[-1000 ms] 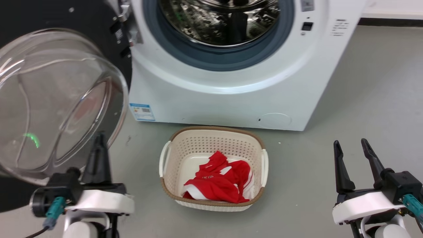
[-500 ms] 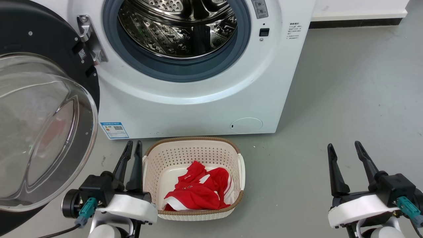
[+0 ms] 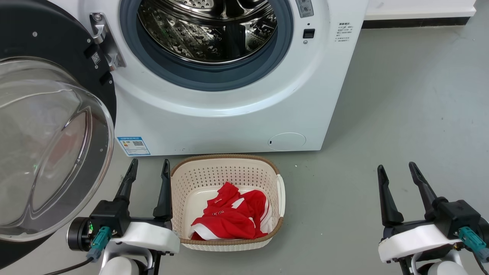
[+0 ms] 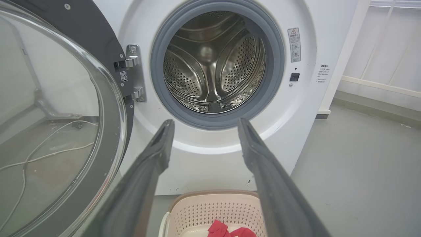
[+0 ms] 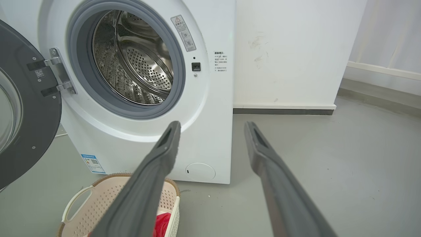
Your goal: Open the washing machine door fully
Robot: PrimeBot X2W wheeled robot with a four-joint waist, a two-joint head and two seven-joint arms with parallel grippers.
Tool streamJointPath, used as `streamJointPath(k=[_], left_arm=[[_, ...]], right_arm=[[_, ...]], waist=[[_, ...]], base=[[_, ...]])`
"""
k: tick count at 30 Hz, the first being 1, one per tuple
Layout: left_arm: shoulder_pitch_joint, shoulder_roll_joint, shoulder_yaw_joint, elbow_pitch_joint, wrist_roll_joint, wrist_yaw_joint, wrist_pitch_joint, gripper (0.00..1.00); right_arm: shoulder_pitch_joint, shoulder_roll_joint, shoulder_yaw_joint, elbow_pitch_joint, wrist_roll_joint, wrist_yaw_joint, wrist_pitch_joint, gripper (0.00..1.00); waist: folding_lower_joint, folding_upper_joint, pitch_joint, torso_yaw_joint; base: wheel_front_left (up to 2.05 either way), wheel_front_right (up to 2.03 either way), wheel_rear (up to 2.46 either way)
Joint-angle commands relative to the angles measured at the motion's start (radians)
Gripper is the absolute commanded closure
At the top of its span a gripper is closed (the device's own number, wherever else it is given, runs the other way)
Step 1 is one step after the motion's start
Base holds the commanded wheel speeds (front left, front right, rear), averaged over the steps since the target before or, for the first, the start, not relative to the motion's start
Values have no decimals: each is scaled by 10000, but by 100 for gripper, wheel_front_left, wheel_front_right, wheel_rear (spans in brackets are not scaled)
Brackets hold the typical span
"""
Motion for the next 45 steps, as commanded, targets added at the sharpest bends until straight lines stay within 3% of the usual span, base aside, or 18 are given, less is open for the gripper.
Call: streamJointPath(k=[1, 30, 31, 34, 45], left_arm=[[-37, 13, 13, -27, -53, -21, -59, 0], [76, -54, 239, -243, 93, 59, -51, 0], [18, -59, 216, -207, 27, 43, -27, 100], [84, -99, 221, 42, -159, 27, 51, 100], [52, -150, 476, 203, -2317, -150, 624, 100]], right_arm=[[-112, 16, 10, -5, 57, -7, -58, 0], [-260, 16, 92, 194, 170, -7, -181, 0], [-157, 0, 87, 179, 156, 0, -122, 100], [-26, 0, 118, 339, 322, 0, -85, 100], [-138, -137, 99, 503, 2769, -1, 314, 100]], waist=[[0, 0, 21, 2], [0, 0, 221, -62], [0, 0, 222, -62], [0, 0, 216, -62], [0, 0, 125, -44]], base=[[0, 0, 0], [0, 0, 0], [0, 0, 0], [0, 0, 0], [0, 0, 0]])
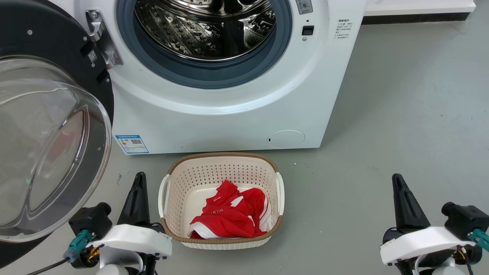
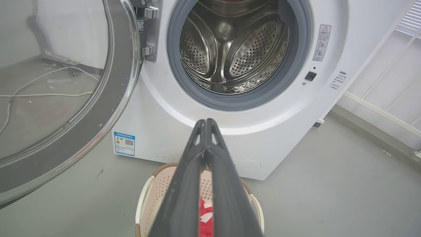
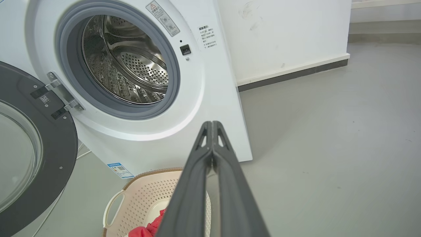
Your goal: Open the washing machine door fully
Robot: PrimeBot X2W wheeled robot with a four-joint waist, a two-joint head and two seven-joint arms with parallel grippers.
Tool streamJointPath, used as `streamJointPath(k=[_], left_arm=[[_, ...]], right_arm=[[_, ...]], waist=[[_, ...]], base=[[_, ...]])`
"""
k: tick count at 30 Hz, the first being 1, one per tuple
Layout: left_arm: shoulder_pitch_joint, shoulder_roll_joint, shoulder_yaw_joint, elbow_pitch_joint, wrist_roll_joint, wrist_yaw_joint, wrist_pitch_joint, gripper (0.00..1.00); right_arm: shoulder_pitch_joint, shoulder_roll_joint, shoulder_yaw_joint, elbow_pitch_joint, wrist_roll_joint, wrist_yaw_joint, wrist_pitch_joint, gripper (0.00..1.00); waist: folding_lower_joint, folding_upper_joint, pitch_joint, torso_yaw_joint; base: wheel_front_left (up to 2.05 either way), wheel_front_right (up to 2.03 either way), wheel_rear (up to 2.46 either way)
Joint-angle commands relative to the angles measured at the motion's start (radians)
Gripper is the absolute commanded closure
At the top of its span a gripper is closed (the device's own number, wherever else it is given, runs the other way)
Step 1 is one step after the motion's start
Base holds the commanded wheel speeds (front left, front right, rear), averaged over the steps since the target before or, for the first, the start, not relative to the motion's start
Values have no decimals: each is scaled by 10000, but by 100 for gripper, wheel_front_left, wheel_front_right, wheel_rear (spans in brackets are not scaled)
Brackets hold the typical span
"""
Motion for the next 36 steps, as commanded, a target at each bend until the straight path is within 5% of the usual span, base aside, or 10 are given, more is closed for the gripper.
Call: streamJointPath(k=[1, 36], left_arm=[[-180, -7, 70, -105, -392, -70, 94, 100], [-250, -128, 649, 255, -5591, -503, 1418, 100]], right_arm=[[-194, -89, 0, -117, 449, -1, 60, 100], [-448, -258, -171, 282, 6095, -2, 1114, 100]], waist=[[0, 0, -11, 2], [0, 0, -299, 56]], base=[[0, 0, 0], [0, 0, 0]])
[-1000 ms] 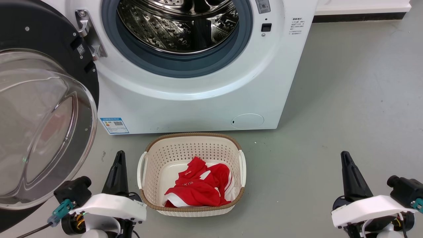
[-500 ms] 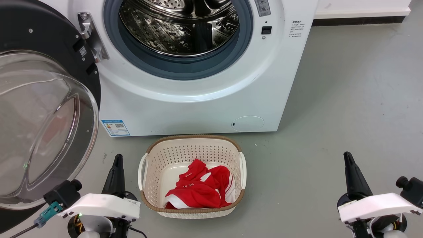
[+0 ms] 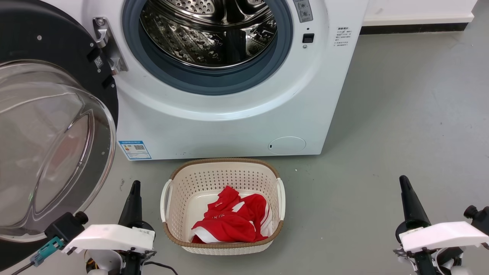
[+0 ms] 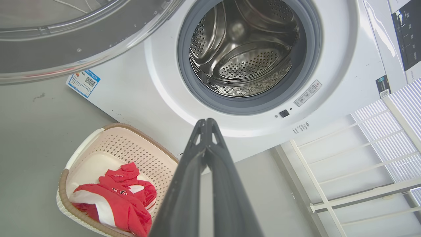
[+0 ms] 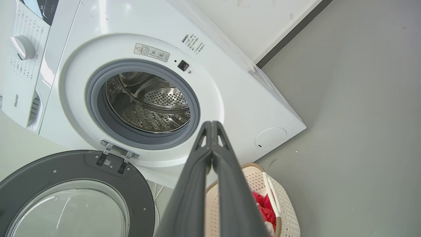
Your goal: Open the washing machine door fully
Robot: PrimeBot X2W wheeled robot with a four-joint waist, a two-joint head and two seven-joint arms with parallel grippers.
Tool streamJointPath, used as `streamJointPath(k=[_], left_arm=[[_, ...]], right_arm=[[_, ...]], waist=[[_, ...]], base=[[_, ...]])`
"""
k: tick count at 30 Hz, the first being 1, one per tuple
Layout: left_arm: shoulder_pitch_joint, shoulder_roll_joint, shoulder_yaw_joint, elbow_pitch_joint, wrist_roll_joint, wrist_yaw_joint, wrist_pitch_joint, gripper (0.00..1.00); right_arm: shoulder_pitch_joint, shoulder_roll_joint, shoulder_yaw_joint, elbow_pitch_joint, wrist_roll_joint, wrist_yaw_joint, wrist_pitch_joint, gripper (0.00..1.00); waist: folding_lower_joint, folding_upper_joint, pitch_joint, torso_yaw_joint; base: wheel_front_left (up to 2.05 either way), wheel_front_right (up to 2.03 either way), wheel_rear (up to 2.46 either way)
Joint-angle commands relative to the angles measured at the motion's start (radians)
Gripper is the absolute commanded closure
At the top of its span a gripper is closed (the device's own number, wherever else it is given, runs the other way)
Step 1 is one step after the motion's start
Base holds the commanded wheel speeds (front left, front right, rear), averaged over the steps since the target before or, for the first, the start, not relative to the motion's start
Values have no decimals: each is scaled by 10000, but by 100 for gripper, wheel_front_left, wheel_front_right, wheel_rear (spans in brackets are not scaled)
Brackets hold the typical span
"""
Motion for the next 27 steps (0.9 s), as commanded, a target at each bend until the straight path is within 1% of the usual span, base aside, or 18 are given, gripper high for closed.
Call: streamJointPath(k=[1, 10, 11, 27], left_arm=[[-204, 13, 54, -62, -322, -75, 68, 100], [-222, -10, 183, 18, -1368, -163, 345, 100], [-229, -18, 223, 38, -1698, -196, 432, 100], [-251, -59, 405, 166, -3307, -322, 851, 100]], right_arm=[[-229, -83, -33, -62, 365, 0, 71, 100], [-288, -90, -102, 25, 1472, 0, 311, 100], [-306, -91, -126, 52, 1820, -1, 391, 100], [-367, -86, -251, 180, 3514, -1, 767, 100]], waist=[[0, 0, -13, 3], [0, 0, -87, 16], [0, 0, -112, 21], [0, 0, -244, 46]], base=[[0, 0, 0], [0, 0, 0], [0, 0, 0], [0, 0, 0]])
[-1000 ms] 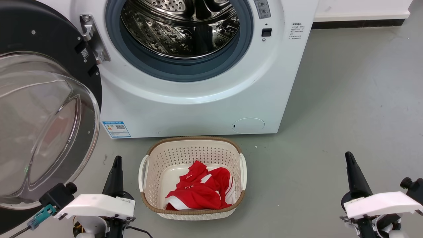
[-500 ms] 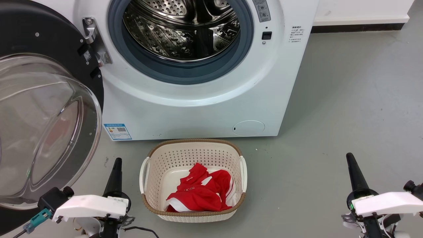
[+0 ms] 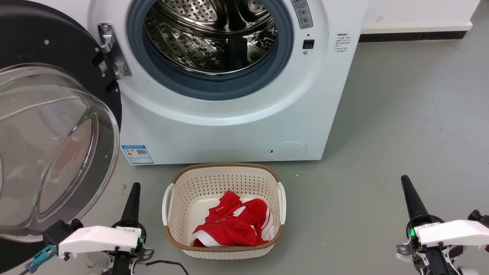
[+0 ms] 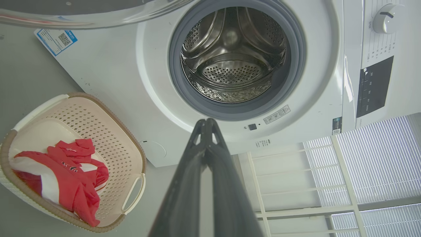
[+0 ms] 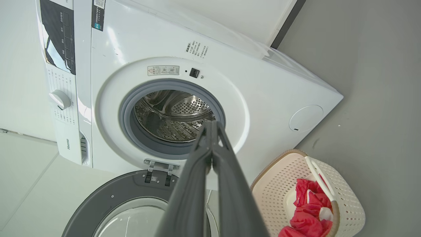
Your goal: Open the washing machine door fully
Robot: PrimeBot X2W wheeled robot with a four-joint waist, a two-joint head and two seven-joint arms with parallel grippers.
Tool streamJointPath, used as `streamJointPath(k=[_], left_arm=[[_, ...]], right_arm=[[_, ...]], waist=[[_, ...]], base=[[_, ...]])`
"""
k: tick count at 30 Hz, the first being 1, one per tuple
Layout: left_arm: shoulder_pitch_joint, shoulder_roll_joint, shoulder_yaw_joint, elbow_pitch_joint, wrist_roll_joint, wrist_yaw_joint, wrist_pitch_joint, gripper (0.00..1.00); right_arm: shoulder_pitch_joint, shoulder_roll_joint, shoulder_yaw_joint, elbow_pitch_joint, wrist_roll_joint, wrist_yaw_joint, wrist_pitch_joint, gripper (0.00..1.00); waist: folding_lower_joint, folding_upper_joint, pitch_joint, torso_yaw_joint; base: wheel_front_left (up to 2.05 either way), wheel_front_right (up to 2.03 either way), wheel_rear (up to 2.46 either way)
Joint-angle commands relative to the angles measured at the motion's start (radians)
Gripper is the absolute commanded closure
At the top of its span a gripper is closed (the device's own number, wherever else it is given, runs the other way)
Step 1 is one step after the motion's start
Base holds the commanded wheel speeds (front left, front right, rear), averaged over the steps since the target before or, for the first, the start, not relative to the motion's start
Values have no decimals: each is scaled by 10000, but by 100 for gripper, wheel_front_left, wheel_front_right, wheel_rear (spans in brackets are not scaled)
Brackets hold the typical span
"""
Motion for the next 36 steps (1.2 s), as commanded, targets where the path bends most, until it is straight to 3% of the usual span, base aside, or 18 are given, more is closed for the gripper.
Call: streamJointPath(k=[1, 36], left_arm=[[-195, 7, 54, -28, -279, -68, 75, 100], [-195, -66, 373, 198, -3051, -295, 793, 100]], right_arm=[[-205, -52, -38, -27, 323, -1, 64, 100], [-316, 15, -306, 218, 3178, -1, 781, 100]], waist=[[0, -1, -16, 4], [0, -1, -296, 56]], base=[[0, 0, 0], [0, 0, 0]])
